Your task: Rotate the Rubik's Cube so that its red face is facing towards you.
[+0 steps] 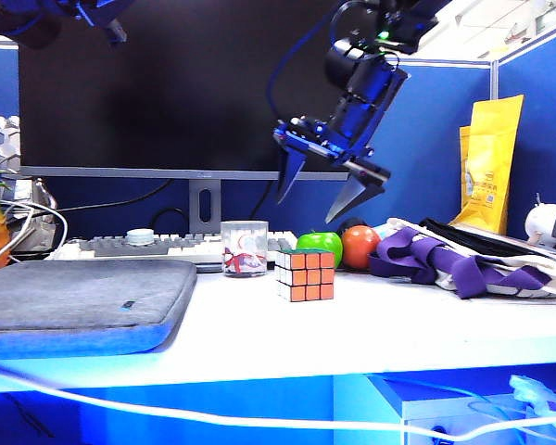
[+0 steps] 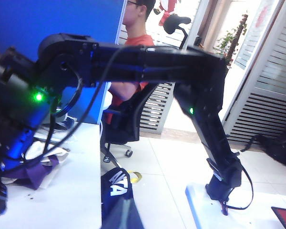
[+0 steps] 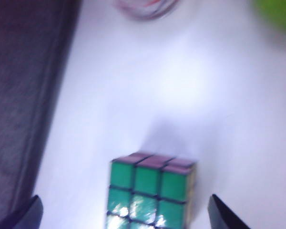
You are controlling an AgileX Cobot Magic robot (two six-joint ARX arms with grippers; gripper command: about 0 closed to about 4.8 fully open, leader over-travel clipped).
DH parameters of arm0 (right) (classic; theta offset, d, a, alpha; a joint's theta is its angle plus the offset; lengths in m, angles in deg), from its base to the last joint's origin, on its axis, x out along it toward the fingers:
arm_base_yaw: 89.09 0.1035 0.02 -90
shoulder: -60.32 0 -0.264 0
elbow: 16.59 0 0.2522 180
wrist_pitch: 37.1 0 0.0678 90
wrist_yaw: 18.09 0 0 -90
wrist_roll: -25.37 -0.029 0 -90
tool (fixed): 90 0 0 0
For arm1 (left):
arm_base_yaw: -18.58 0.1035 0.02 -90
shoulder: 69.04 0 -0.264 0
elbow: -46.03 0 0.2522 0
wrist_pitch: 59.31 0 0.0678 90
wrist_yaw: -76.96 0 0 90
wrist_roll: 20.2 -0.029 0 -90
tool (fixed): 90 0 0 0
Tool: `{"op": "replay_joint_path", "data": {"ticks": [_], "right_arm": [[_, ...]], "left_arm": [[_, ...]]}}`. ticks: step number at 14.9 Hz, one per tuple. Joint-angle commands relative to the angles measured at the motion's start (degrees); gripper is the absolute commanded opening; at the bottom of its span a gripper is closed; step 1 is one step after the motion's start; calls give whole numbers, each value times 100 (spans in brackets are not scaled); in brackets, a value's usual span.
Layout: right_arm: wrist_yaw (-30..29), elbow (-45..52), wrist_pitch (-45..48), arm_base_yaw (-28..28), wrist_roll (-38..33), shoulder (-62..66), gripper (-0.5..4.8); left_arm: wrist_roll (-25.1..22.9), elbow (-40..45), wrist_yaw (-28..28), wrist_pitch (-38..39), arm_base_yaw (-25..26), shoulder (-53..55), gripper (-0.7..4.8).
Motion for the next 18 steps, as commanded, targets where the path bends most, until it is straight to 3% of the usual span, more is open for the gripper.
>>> {"op": "replay_joint_path", "data": {"ticks": [1,5,9,10,11,12,13,15,17,18], "right_arm": [[-57,-61,-490,13,52,166,479],[131,-61,-640,96,245,269,479],[186,-61,-684,282,286,490,479],[199,-66,-662,308,284,538,479],[205,-76,-640,313,286,566,479],[258,-76,-597,313,284,581,479],[319,-76,-568,313,284,581,479],[350,-76,-334,313,284,584,479],[326,-76,-111,323,278,619,389],[330,-76,-151,334,284,688,286]], "left_arm": [[-63,-15,42,24,13,-26,-6],[-66,-15,358,22,17,-24,-5],[77,-13,1169,-33,57,127,-5],[409,-13,1755,-254,107,188,-5],[1115,-13,2492,-717,127,208,-5],[2260,-13,3626,-1469,153,212,-5],[3016,-13,4555,-1954,153,210,-5],[3045,-13,4413,-1996,146,210,-5],[3112,-13,4854,-2116,9,210,-5],[3115,-13,4837,-2114,9,212,-5]]}}
